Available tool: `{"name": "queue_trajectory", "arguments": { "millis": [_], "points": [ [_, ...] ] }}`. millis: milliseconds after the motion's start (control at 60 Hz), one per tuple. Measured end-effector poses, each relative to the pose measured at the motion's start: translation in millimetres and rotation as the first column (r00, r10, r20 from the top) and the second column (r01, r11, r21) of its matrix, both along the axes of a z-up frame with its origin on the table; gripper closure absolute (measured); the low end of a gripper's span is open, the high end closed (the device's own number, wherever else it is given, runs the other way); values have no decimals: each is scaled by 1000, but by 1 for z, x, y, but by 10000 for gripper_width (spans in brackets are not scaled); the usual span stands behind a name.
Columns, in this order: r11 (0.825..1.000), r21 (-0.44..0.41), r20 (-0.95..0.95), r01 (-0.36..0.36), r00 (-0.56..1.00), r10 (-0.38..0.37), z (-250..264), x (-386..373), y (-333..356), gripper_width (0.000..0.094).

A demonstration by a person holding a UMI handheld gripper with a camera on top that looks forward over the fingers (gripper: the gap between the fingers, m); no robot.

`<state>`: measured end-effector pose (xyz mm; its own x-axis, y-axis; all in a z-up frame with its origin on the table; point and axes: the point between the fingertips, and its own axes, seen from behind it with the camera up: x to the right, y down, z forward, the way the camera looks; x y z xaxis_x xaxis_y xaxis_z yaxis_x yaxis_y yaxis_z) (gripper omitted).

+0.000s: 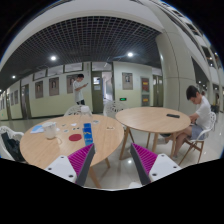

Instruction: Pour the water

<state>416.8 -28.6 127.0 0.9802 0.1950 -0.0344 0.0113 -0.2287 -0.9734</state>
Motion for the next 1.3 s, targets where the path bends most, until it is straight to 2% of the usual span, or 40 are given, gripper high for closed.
{"name": "queue_trajectory", "arguments": {
  "millis": [100,217,317,467,617,733,817,933,1050,1100,1167,1250,1300],
  "points": [
    [1000,23,11,-7,1000,6,3,-2,2,170],
    [992,36,-19,-118,993,119,6,-41,2,173],
    [977,68,-24,-202,979,204,15,-72,9,173],
    [964,117,33,-240,971,238,5,-103,66,174],
    [976,72,58,-205,978,201,-26,-134,134,171],
    [975,78,13,-210,978,210,-36,-153,165,185],
    [973,91,6,-212,977,213,-39,-165,177,464],
    [977,123,-7,-175,984,177,-41,-169,182,521],
    [986,108,9,-123,992,123,-37,-165,182,617],
    [985,120,83,-125,990,116,-42,-161,191,639],
    [980,160,230,-118,970,79,-23,-177,194,641],
    [965,221,433,-138,901,29,15,-197,206,640],
    [953,244,569,-178,822,8,31,-220,217,640]
  ]
}}
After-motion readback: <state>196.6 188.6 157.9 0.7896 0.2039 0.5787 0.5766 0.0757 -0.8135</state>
